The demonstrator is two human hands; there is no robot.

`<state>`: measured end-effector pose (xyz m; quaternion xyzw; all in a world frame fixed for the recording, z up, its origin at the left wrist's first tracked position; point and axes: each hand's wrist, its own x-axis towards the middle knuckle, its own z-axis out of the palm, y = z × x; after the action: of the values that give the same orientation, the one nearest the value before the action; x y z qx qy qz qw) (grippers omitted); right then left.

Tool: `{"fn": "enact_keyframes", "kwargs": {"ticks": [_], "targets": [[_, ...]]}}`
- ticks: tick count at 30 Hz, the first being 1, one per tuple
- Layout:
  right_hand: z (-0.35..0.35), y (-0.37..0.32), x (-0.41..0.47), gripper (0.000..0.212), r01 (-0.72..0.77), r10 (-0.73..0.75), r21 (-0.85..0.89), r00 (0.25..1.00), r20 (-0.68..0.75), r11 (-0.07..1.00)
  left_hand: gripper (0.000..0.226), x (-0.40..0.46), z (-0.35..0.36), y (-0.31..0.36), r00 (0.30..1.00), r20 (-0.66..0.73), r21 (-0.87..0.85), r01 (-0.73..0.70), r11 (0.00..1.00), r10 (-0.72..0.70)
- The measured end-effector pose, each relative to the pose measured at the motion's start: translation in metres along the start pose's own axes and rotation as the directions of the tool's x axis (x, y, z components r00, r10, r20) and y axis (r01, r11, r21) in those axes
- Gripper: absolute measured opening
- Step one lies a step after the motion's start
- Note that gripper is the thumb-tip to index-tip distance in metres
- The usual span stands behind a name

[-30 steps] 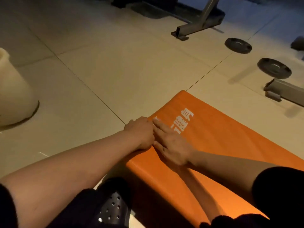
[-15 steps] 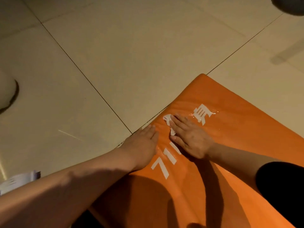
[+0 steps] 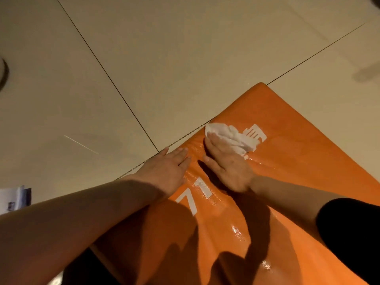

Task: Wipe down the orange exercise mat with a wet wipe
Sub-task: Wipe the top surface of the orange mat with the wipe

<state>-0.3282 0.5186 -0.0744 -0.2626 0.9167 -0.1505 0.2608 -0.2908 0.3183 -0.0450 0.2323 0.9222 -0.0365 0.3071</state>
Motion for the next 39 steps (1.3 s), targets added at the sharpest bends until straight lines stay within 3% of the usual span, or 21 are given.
{"fn": "enact_keyframes", "kwargs": {"ticks": [2, 4, 7, 10, 13, 15, 18, 21, 25, 28, 31, 34, 39], "targets": [[0.013, -0.018, -0.006, 0.068, 0.177, -0.178, 0.021, 0.983, 0.045, 0.984, 0.061, 0.002, -0.003, 0.002, 1.000, 0.025, 0.012, 0.002, 1.000, -0.002], [0.009, 0.000, 0.003, 0.070, 0.252, -0.247, -0.096, 0.967, 0.062, 0.963, 0.062, 0.003, -0.005, 0.002, 0.999, 0.042, 0.014, 0.003, 1.000, -0.004], [-0.010, 0.037, 0.019, 0.083, 0.071, -0.077, -0.225, 0.997, -0.021, 0.972, 0.062, 0.003, -0.002, 0.000, 0.999, 0.054, 0.020, 0.005, 1.000, -0.006], [0.000, 0.026, 0.019, 0.078, -0.032, 0.024, -0.119, 0.997, -0.067, 0.992, 0.062, 0.004, -0.003, 0.001, 0.998, 0.064, 0.019, 0.008, 1.000, -0.010], [0.017, -0.011, 0.003, 0.069, 0.120, -0.121, 0.053, 0.992, 0.023, 0.991, 0.063, 0.005, -0.006, 0.002, 0.997, 0.075, 0.017, 0.007, 1.000, -0.008], [0.011, -0.003, 0.006, 0.069, 0.229, -0.229, 0.010, 0.972, 0.051, 0.973, 0.063, 0.006, -0.006, 0.002, 0.997, 0.077, 0.008, 0.010, 1.000, -0.010], [-0.010, 0.035, 0.025, 0.071, 0.144, -0.142, -0.175, 0.990, 0.023, 0.974, 0.063, 0.006, -0.003, 0.000, 0.998, 0.061, 0.006, 0.010, 1.000, -0.011], [-0.016, 0.044, 0.030, 0.077, 0.000, -0.002, -0.133, 1.000, -0.014, 0.991, 0.063, 0.006, -0.001, -0.001, 0.998, 0.067, 0.003, 0.010, 1.000, -0.010], [0.005, 0.003, 0.007, 0.075, 0.139, -0.140, 0.026, 0.989, 0.045, 0.990, 0.064, 0.009, -0.003, -0.001, 0.998, 0.066, -0.010, 0.006, 1.000, -0.006], [0.001, 0.008, 0.008, 0.072, 0.247, -0.244, -0.012, 0.964, 0.102, 0.969, 0.065, 0.011, -0.001, -0.001, 0.997, 0.077, -0.004, 0.007, 1.000, -0.007], [-0.015, 0.037, 0.029, 0.081, 0.198, -0.186, -0.157, 0.979, 0.083, 0.968, 0.065, 0.013, 0.002, -0.003, 0.997, 0.082, -0.009, 0.006, 1.000, -0.005], [-0.017, 0.038, 0.038, 0.079, 0.079, -0.077, -0.126, 0.997, 0.023, 0.989, 0.066, 0.014, 0.004, -0.004, 0.996, 0.083, -0.008, 0.010, 1.000, -0.009], [0.009, -0.001, 0.011, 0.074, 0.232, -0.233, 0.017, 0.969, 0.088, 0.973, 0.066, 0.013, 0.001, -0.003, 0.998, 0.065, -0.025, 0.005, 1.000, -0.004]]}}
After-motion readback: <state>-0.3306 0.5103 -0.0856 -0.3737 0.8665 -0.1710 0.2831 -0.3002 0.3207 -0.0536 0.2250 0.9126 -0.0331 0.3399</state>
